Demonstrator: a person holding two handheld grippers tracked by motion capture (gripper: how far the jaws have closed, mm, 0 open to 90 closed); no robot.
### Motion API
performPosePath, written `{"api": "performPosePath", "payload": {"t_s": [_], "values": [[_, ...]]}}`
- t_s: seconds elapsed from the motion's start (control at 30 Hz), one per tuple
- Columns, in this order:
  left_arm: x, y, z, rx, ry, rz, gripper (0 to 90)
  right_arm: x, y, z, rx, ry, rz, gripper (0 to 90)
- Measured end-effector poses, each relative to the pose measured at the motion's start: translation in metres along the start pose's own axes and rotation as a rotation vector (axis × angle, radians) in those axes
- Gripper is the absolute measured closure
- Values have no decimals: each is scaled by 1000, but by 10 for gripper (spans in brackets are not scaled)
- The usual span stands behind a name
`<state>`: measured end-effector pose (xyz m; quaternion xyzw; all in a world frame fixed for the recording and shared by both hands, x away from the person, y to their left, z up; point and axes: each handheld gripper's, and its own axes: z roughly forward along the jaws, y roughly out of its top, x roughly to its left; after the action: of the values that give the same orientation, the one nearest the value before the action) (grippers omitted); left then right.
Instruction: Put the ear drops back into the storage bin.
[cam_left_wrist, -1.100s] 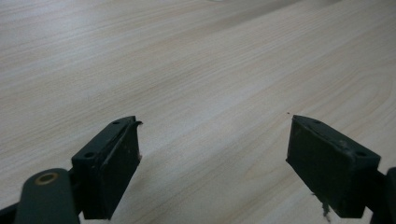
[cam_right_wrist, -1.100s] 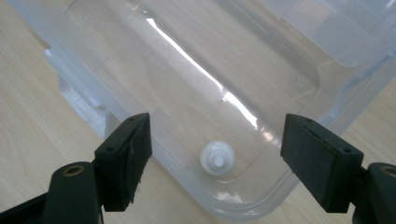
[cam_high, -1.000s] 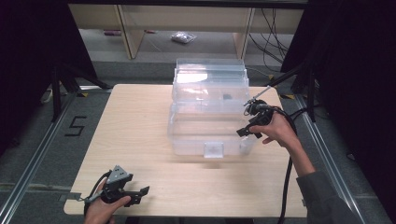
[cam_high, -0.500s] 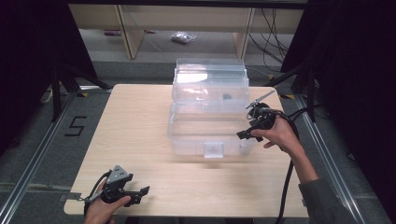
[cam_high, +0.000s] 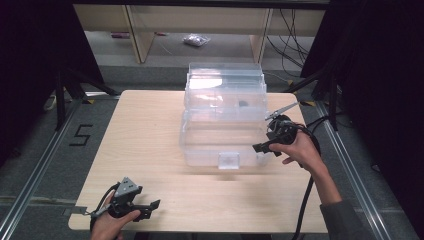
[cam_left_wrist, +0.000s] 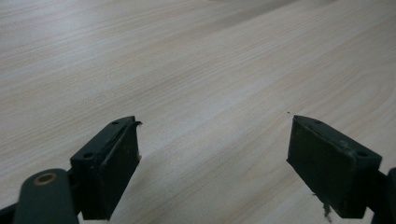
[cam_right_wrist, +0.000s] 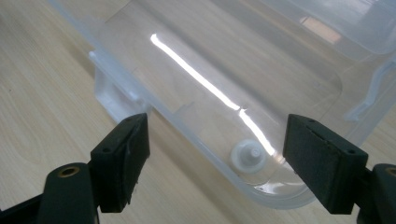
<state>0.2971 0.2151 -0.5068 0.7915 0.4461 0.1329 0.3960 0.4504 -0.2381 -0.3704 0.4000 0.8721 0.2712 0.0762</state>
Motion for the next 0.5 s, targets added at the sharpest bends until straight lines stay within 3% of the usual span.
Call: {"api": "performPosePath", "payload": {"t_s": [0.13,0.23,0.27,0.33,0.5], "values": [[-1,0,1,-13,5,-15,160,2,-4,-1,-9,18,-2,238],[0,0,0,5,4,-3,159,4,-7,-2,-19,9,0,238],[0,0,0,-2,3,-1,159,4,-11,-1,-53,17,-10,238],[0,0,1,-5,2,0,159,5,-12,-2,-38,21,-4,238],[0,0,0,5,5,-1,159,8,-19,0,-60,20,-1,238]]}}
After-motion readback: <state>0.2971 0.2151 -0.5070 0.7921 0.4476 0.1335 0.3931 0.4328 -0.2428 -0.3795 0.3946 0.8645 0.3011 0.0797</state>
